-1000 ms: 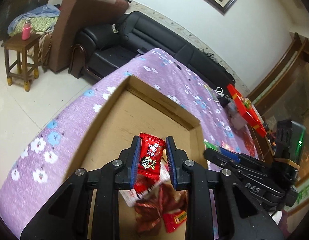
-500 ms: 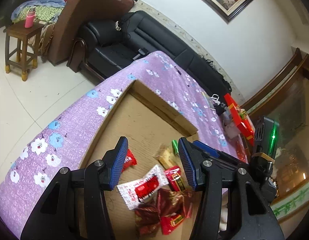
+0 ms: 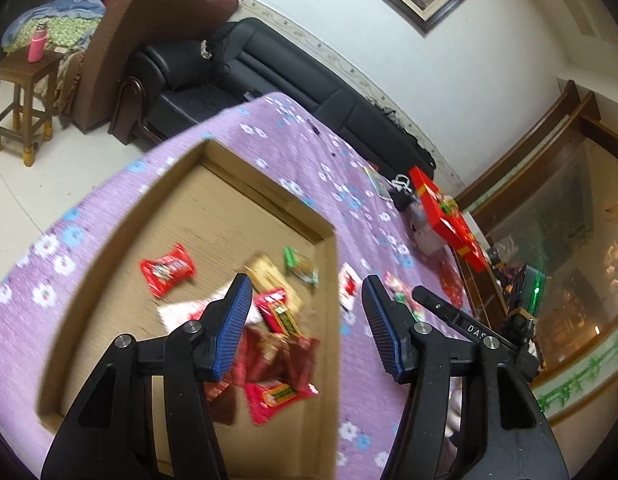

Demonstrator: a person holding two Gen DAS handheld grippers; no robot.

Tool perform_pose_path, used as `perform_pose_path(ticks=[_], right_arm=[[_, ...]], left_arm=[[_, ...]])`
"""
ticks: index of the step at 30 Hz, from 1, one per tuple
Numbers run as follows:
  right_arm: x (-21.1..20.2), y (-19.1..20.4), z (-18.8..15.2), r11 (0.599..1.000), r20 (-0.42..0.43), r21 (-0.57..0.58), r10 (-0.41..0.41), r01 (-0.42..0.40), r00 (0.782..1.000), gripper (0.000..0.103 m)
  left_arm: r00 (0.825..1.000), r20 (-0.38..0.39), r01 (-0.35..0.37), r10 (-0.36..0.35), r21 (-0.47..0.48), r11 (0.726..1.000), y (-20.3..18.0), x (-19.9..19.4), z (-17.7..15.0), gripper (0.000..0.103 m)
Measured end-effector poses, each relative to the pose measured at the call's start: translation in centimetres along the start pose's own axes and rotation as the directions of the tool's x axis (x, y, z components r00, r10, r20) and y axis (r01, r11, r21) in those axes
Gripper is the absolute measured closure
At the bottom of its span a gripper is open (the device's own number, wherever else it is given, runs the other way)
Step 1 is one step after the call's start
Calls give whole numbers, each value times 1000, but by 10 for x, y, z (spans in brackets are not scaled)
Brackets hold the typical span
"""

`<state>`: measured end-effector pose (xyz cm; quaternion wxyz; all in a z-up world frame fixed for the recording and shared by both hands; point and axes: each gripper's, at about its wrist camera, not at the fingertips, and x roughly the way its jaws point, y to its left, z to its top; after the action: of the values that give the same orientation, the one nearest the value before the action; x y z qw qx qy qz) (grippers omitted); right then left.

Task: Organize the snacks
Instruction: 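Grasp the pink cartoon candy bar with right tool while left tool moves to pile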

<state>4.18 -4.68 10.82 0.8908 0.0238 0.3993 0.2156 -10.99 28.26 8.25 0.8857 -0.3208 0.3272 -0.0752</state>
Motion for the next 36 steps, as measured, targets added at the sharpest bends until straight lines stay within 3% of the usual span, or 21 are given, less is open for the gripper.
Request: perform_pose_path(ticks=[4, 6, 12, 18, 23, 27, 28, 29, 31, 33, 35, 36], right_arm=[[-23, -50, -12, 996, 30, 80, -50, 48, 998, 43], [-32, -75, -16, 990, 40, 123, -78, 73, 996, 43], [-32, -125, -24, 971, 15, 199, -141, 135, 990, 43], [-7, -140, -20, 970, -11, 196, -142, 141, 990, 43], [21, -138, 10, 975, -3, 154, -160, 159, 987, 43], [60, -125, 31, 982, -68, 68, -170, 174, 983, 43], [69, -122, 32, 984, -95, 49, -165, 170, 982, 48], [76, -118, 30, 988, -126, 31, -146, 151, 981, 59], [77, -106, 22, 998, -165, 15, -52, 55, 985, 66], [70, -93, 9, 998, -217, 10, 69, -69, 974, 66], [53, -84, -7, 976, -261, 7, 211, -217, 942, 66], [39, -84, -14, 967, -250, 8, 248, -254, 936, 66]], left_arm=[[998, -44, 41, -40, 15, 999, -20, 7, -9, 44], [997, -65, 54, -52, 30, 998, -32, 12, -15, 35], [988, -138, 85, -73, 82, 993, -66, 35, -32, 35], [975, -214, 97, -67, 132, 986, -90, 58, -49, 35], [967, -244, 105, -68, 144, 984, -98, 68, -57, 35], [963, -259, 114, -72, 154, 981, -104, 72, -63, 35], [963, -260, 115, -71, 157, 981, -105, 72, -63, 35], [963, -260, 117, -73, 160, 980, -105, 72, -64, 35], [964, -258, 114, -70, 163, 980, -105, 71, -63, 35], [964, -258, 112, -68, 159, 981, -103, 72, -63, 35], [963, -261, 114, -70, 156, 981, -101, 73, -63, 35], [962, -264, 114, -70, 155, 981, -100, 74, -63, 35]])
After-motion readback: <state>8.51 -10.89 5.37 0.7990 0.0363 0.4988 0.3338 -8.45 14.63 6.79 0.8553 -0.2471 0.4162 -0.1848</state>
